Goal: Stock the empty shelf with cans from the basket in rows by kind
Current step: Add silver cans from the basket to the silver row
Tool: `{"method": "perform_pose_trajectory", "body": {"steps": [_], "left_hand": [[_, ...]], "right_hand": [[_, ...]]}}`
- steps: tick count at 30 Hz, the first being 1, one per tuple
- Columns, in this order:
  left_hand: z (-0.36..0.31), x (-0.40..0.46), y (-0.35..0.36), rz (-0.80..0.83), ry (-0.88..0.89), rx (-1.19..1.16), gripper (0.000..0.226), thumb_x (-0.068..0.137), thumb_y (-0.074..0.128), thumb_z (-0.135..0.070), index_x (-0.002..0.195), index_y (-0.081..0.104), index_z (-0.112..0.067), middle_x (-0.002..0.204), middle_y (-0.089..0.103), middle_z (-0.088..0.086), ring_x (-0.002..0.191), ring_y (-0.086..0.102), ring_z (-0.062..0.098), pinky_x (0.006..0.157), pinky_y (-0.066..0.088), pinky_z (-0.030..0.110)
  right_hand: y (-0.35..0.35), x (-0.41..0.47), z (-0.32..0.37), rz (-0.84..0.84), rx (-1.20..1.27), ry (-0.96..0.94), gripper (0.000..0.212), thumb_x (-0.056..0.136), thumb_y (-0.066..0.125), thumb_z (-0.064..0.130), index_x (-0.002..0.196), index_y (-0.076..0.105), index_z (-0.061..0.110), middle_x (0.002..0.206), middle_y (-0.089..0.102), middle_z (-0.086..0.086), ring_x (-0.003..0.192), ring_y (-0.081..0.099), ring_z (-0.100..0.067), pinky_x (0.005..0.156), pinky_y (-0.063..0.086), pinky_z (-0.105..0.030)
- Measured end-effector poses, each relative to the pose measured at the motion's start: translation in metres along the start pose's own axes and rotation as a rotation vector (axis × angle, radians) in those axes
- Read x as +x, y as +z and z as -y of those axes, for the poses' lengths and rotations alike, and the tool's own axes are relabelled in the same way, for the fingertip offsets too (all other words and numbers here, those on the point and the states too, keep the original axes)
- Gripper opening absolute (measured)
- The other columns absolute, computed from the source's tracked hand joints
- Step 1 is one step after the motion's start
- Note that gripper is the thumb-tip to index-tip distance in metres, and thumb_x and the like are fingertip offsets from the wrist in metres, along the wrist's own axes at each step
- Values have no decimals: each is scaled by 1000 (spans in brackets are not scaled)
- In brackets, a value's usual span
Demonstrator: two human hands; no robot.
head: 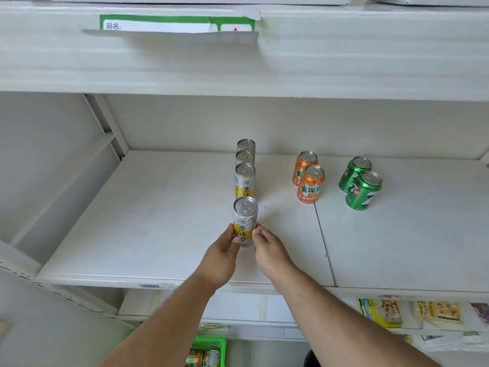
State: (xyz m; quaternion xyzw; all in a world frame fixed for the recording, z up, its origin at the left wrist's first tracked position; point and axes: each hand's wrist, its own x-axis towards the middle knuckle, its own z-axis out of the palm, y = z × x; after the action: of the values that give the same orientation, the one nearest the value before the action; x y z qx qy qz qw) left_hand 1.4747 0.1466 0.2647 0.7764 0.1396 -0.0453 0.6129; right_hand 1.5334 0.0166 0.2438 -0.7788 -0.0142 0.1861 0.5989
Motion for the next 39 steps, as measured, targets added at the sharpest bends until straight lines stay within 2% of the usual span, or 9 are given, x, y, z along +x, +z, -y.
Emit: {"method": "perform_pose_trajectory", "body": {"steps": [3,6,11,18,22,27,33,37,39], "left_hand": [[-4,13,-3,13,10,20,41,108,41,-25,119,45,-64,132,57,-28,129,51,2,115,34,27],[-4,31,-7,18,7,17,40,108,41,-26,136,47,-54,137,58,-23,132,51,5,118,34,31],[-6,53,-9,23,-12,54,44,106,42,-30,146,45,-48,138,58,-22,131,51,4,116,37,33],[-4,66,-9,20,-16,60,46,105,44,-31,148,43,-47,137,61,-18,124,54,11,115,38,35],[-5,69,-11,22,-4,78,44,105,43,-29,146,46,-47,135,62,-19,125,55,7,115,38,34],[1,67,-12,11,-36,86,47,103,45,-37,148,41,-48,138,60,-16,132,52,18,114,39,36],[12,34,-15,-58,-138,-27,66,96,55,-45,156,31,-35,156,42,-14,142,44,14,122,30,42],[17,-1,-27,-139,-103,-177,58,101,57,-32,155,38,-24,152,46,-10,121,57,5,118,37,41],[19,-21,-39,-212,-83,-256,52,104,54,-24,153,40,-19,147,50,-7,104,60,0,114,43,40]], "right_hand": [[1,11,5,-5,0,38,41,110,37,34,144,58,21,144,62,2,127,56,-11,109,41,-27],[2,21,14,-12,14,59,47,110,38,35,155,47,23,157,50,5,142,46,-11,119,34,-30],[-1,33,24,-35,25,71,45,111,37,32,154,47,24,156,51,5,138,48,-12,107,35,-25],[-1,41,31,-33,20,93,47,110,38,33,155,47,23,157,50,2,143,46,-16,120,35,-34],[-1,37,36,-15,11,101,47,109,37,37,154,47,26,155,52,4,140,49,-16,120,37,-36],[-6,30,41,2,-15,123,48,106,36,42,149,51,24,145,56,6,135,50,-16,113,39,-33],[-19,-4,36,7,-10,97,56,107,44,43,157,41,20,162,41,3,149,40,-16,124,28,-31],[-11,-28,11,-26,81,67,88,76,52,67,150,52,20,156,51,3,144,46,-12,125,32,-44],[2,-51,17,9,86,95,57,88,55,57,129,66,19,143,63,-8,139,54,-24,123,35,-50]]}}
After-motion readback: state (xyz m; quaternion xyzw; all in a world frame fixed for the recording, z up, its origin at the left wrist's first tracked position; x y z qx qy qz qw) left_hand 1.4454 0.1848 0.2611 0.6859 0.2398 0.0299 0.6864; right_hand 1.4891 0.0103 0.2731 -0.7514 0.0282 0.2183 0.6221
